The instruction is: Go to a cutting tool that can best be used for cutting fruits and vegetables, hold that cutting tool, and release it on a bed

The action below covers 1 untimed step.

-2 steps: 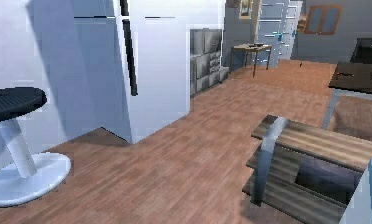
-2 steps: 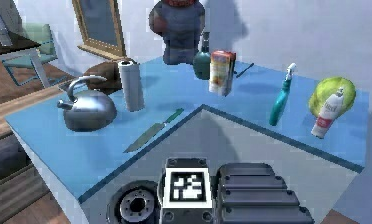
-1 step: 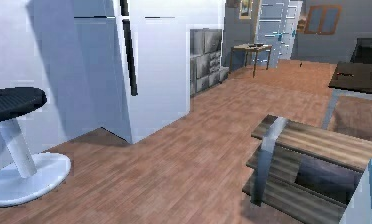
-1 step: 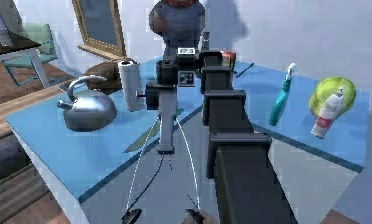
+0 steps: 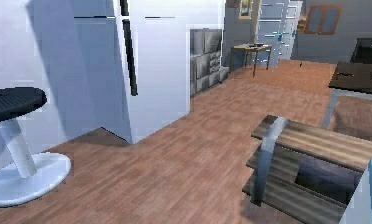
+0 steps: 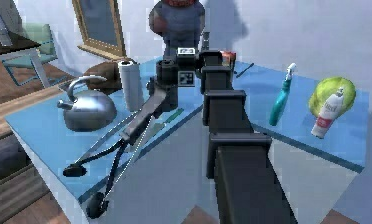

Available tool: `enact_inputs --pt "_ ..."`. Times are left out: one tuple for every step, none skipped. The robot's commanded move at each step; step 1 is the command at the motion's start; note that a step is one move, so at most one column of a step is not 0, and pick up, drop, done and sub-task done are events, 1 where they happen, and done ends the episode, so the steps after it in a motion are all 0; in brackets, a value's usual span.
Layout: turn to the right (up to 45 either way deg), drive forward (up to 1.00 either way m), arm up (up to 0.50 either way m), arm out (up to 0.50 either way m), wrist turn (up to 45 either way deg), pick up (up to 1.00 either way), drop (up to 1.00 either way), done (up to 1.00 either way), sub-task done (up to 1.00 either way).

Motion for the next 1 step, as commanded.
enact_inputs --pt "0.0 0.0 0.0 0.0 45.0 0.0 0.0 0.0 0.0"
